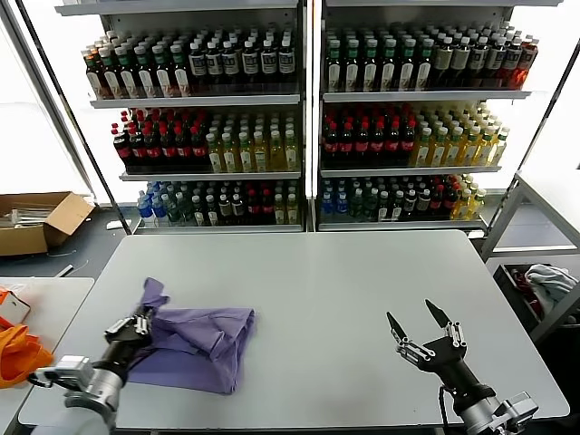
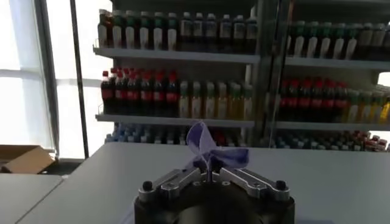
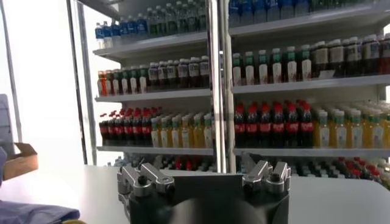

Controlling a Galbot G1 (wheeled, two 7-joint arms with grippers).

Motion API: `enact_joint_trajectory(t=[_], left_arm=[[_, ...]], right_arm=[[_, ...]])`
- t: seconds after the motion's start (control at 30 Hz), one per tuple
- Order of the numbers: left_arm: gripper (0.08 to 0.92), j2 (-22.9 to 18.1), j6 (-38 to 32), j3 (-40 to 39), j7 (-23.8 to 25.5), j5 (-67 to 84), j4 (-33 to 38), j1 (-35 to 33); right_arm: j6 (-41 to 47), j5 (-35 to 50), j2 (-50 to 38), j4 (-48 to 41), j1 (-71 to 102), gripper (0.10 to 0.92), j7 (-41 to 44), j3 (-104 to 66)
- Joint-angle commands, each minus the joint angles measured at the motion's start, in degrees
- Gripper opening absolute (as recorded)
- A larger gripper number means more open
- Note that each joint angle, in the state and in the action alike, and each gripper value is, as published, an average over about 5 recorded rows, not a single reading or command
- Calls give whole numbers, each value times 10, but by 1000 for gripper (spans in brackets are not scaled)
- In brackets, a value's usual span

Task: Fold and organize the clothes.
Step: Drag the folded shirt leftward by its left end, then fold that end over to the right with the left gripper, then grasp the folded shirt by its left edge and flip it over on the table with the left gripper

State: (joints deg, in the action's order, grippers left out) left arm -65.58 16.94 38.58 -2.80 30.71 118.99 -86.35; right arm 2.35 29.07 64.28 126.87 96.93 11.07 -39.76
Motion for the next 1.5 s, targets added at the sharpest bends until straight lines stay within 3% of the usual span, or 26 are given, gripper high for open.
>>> enact_joint_trajectory(t=[0.03,0.23,0.43,0.57,0.77,0.87,1.0,1.17,1.5], left_arm=[[101,-82,6,-152,-29,-60,-12,20],[115,-99,14,-173,-41,-53,-31,22],[246,-105,25,-181,-48,-67,-41,24],[333,-103,26,-163,-35,-70,-10,9],[505,-70,58,-72,16,-8,118,-29],[592,-43,85,15,25,58,136,-17],[713,12,106,118,44,99,53,13],[809,60,109,135,48,115,-64,29],[823,52,122,89,38,118,-162,65]], right_arm=[[0,-2,4,8,9,823,1,-2],[2,-6,6,8,7,823,1,2],[7,-7,6,13,4,823,0,5],[10,-6,7,18,4,823,-1,3],[10,-3,6,13,2,823,-2,-2],[9,-3,8,11,-1,823,-2,1],[10,-7,10,9,-7,823,-3,10],[14,-15,14,7,-17,823,-4,22],[24,-22,13,14,-23,823,-8,28]])
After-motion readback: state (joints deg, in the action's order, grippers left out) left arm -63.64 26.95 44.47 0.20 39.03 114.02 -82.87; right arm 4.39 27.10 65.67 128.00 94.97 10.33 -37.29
